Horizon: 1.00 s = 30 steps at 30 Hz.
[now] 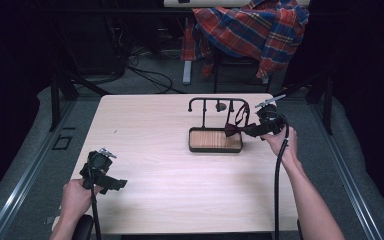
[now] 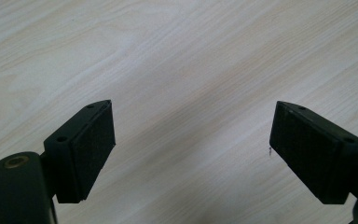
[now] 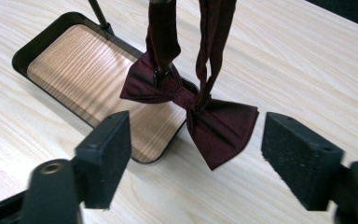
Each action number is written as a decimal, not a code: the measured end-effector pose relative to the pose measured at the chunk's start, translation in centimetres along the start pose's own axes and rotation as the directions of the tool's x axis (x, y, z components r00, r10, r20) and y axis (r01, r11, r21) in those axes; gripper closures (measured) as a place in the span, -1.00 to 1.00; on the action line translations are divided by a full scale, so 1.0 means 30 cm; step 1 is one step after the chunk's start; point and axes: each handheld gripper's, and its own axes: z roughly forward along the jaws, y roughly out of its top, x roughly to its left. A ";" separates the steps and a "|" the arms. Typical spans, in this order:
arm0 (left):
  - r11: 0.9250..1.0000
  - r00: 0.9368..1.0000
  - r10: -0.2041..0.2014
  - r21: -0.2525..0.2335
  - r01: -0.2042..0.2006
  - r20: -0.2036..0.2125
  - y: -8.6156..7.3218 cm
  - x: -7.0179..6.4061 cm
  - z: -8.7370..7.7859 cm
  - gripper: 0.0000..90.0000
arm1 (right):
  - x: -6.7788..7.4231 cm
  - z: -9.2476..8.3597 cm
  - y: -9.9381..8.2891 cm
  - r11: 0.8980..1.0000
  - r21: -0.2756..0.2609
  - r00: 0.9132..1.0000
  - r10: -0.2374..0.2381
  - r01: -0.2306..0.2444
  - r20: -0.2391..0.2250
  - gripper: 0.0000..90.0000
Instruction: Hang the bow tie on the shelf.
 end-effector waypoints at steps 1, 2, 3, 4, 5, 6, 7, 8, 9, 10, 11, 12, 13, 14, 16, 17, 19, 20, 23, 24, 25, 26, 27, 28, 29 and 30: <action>1.000 1.000 0.000 0.000 0.000 0.000 0.000 0.000 0.000 -0.68 | 0.000 -0.008 -0.004 1.000 0.003 1.000 -0.004 0.004 0.004 -0.54; 1.000 1.000 0.000 -0.001 0.000 0.001 0.000 -0.001 0.000 -0.68 | 0.001 -0.014 -0.008 1.000 0.002 1.000 -0.006 0.006 0.009 -0.56; 1.000 1.000 0.000 -0.002 0.000 0.002 0.000 -0.001 0.000 -0.68 | 0.001 -0.021 -0.012 1.000 0.004 1.000 -0.005 0.005 0.011 -0.60; 1.000 1.000 0.000 -0.003 0.000 0.002 0.000 -0.001 -0.001 -0.68 | 0.001 -0.025 -0.014 1.000 0.005 1.000 -0.005 0.005 0.011 -0.62; 1.000 1.000 -0.001 -0.003 0.001 0.002 0.000 -0.001 -0.001 -0.68 | 0.002 -0.032 -0.018 1.000 0.007 1.000 -0.006 0.006 0.013 -0.65; 1.000 1.000 0.000 -0.003 0.000 0.001 0.000 0.000 -0.001 -0.68 | 0.003 -0.038 -0.020 1.000 0.010 1.000 -0.006 0.006 0.018 -0.67; 1.000 1.000 -0.001 -0.003 0.001 0.001 -0.001 -0.001 -0.001 -0.68 | 0.003 -0.043 -0.021 1.000 0.011 1.000 -0.007 0.006 0.015 -0.67; 1.000 1.000 -0.001 -0.007 0.001 0.001 -0.001 -0.001 -0.001 -0.68 | 0.003 -0.052 -0.023 1.000 0.011 1.000 -0.008 0.008 0.013 -0.68; 1.000 1.000 -0.001 -0.005 0.001 0.000 -0.002 0.000 -0.002 -0.68 | 0.004 -0.060 -0.025 1.000 0.003 1.000 -0.002 0.001 0.011 -0.69; 1.000 1.000 -0.001 -0.004 0.001 0.000 -0.002 0.000 -0.002 -0.68 | 0.005 -0.068 -0.026 1.000 0.005 1.000 -0.001 0.001 0.009 -0.70; 1.000 1.000 -0.002 -0.004 0.002 0.000 -0.002 0.001 -0.002 -0.68 | 0.008 -0.074 -0.030 1.000 0.002 1.000 -0.001 0.001 0.005 -0.71; 1.000 1.000 -0.001 -0.004 0.001 0.000 -0.002 0.001 -0.002 -0.68 | 0.015 -0.080 -0.035 1.000 0.003 1.000 -0.005 0.005 0.005 -0.73; 1.000 1.000 0.000 -0.004 0.000 0.001 -0.002 0.000 -0.002 -0.68 | 0.021 -0.084 -0.041 1.000 0.010 1.000 -0.009 0.009 0.004 -0.74; 1.000 1.000 0.000 -0.005 0.000 0.002 -0.002 0.000 -0.002 -0.68 | 0.028 -0.086 -0.047 1.000 0.012 1.000 -0.014 0.014 0.004 -0.75; 1.000 1.000 0.002 -0.007 -0.002 0.002 -0.001 0.000 -0.001 -0.68 | 0.043 -0.090 -0.060 0.999 0.024 1.000 -0.025 0.025 0.002 -0.76; 1.000 1.000 0.004 -0.007 -0.004 0.002 -0.001 -0.001 -0.002 -0.68 | 0.050 -0.091 -0.066 0.999 0.028 0.999 -0.032 0.032 0.000 -0.77; 1.000 1.000 0.005 -0.006 -0.005 0.003 -0.001 -0.001 -0.002 -0.68 | 0.064 -0.094 -0.078 0.998 0.039 0.999 -0.044 0.044 0.000 -0.78; 1.000 1.000 0.004 -0.009 -0.004 0.000 -0.002 -0.001 -0.002 -0.68 | 0.070 -0.095 -0.082 0.998 0.041 0.999 -0.048 0.048 -0.004 -0.79; 1.000 1.000 0.006 -0.004 -0.006 0.002 -0.001 -0.001 -0.003 -0.68 | 0.093 -0.100 -0.099 0.996 0.064 0.998 -0.068 0.068 -0.014 -0.82; 1.000 1.000 0.006 -0.006 -0.006 0.001 -0.001 -0.002 -0.003 -0.68 | 0.098 -0.101 -0.104 0.995 0.072 0.997 -0.071 0.072 -0.012 -0.84; 1.000 1.000 0.005 -0.008 -0.005 0.000 -0.002 -0.002 -0.002 -0.68 | 0.108 -0.101 -0.112 0.993 0.082 0.997 -0.080 0.080 -0.010 -0.86; 1.000 1.000 0.006 -0.006 -0.006 0.001 -0.001 -0.002 -0.003 -0.68 | 0.114 -0.101 -0.117 0.992 0.087 0.996 -0.086 0.086 -0.010 -0.86; 1.000 1.000 0.006 -0.004 -0.006 0.002 -0.001 -0.002 -0.002 -0.68 | 0.121 -0.101 -0.125 0.991 0.096 0.995 -0.094 0.096 -0.016 -0.87; 1.000 1.000 0.007 -0.004 -0.007 0.002 -0.001 -0.002 -0.002 -0.68 | 0.128 -0.100 -0.132 0.989 0.107 0.995 -0.098 0.101 -0.025 -0.89; 1.000 1.000 0.007 -0.004 -0.007 0.002 -0.001 -0.002 -0.002 -0.68 | 0.138 -0.099 -0.144 0.989 0.107 0.994 -0.103 0.105 -0.022 -0.89; 1.000 1.000 0.007 -0.004 -0.007 0.003 -0.001 -0.003 -0.002 -0.68 | 0.144 -0.098 -0.153 0.986 0.118 0.993 -0.116 0.118 -0.021 -0.90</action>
